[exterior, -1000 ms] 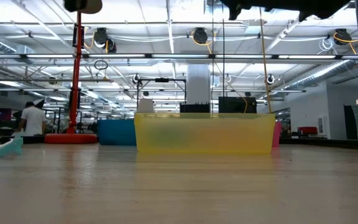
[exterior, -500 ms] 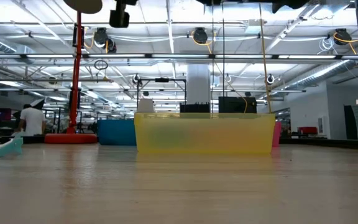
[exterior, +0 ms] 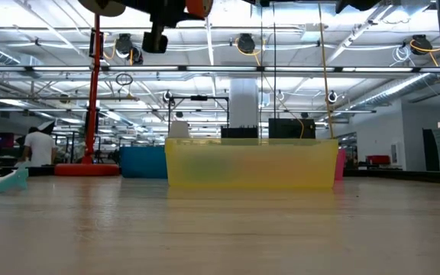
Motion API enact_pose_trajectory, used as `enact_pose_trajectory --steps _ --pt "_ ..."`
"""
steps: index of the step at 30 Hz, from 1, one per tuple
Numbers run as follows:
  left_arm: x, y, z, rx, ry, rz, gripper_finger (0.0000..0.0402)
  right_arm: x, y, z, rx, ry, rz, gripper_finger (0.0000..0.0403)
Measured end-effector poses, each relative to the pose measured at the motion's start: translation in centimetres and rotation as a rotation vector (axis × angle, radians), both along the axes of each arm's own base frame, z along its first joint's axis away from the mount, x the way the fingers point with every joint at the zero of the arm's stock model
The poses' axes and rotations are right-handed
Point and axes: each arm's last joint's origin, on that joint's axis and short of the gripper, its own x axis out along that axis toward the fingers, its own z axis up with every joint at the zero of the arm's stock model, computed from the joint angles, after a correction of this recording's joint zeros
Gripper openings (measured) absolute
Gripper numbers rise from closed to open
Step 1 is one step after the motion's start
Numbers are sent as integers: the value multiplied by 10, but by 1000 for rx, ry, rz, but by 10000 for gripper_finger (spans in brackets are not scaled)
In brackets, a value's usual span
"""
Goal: Pick and place Stapler, Stapler remover, tape
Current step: Put the orange tape into the pink bin
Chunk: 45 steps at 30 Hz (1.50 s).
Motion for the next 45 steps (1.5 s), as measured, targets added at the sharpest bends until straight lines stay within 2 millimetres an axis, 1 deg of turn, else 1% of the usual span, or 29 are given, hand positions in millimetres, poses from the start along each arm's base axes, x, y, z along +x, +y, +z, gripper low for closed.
enact_pose_trajectory --steps 1,3,8,11,14,18,20,22,25,29,30,32,35,39,42,45 --pt "1 1 -2 -7 8 -7 36 0 0 1 -9 -5 -10 202" --pt "7 3 -2 -9 -28 -21 36 0 -1 1 -19 -3 -15 199" --pt "12 6 -4 -17 -54 -37 36 0 -3 -2 -15 22 -20 195" --pt "15 7 -6 -33 -53 -44 36 0 -4 -2 -11 27 -24 195" --pt "17 7 -3 -38 -81 -54 36 0 -6 -2 -10 24 -30 194" --pt "21 6 -9 -59 -58 -55 36 0 -9 -3 -6 30 -41 193" --pt "25 5 -9 -61 -77 -59 36 0 -11 -2 -7 27 -45 187" --pt "25 5 -9 -64 -76 -57 36 0 -11 -3 -6 32 -44 175" --pt "28 6 -13 -65 -71 -56 36 -1 -12 -4 11 42 -42 146" --pt "29 8 -14 -37 -70 -52 37 0 -12 -8 18 76 -41 85" --pt "28 9 -14 -30 -71 -49 44 0 -12 -8 17 79 -43 66" --pt "28 11 -14 -24 -71 -39 71 0 -12 -8 17 86 -46 31" --pt "27 12 -15 -16 -69 -44 121 0 -13 -10 19 102 -54 30" --pt "24 16 -17 18 -68 -134 175 -1 -15 -17 52 176 -118 30" --pt "18 20 -25 -2 5 -168 200 -4 -17 -25 36 287 -194 30" --pt "9 23 -36 -4 132 -164 208 -8 -29 -39 19 414 -318 30"
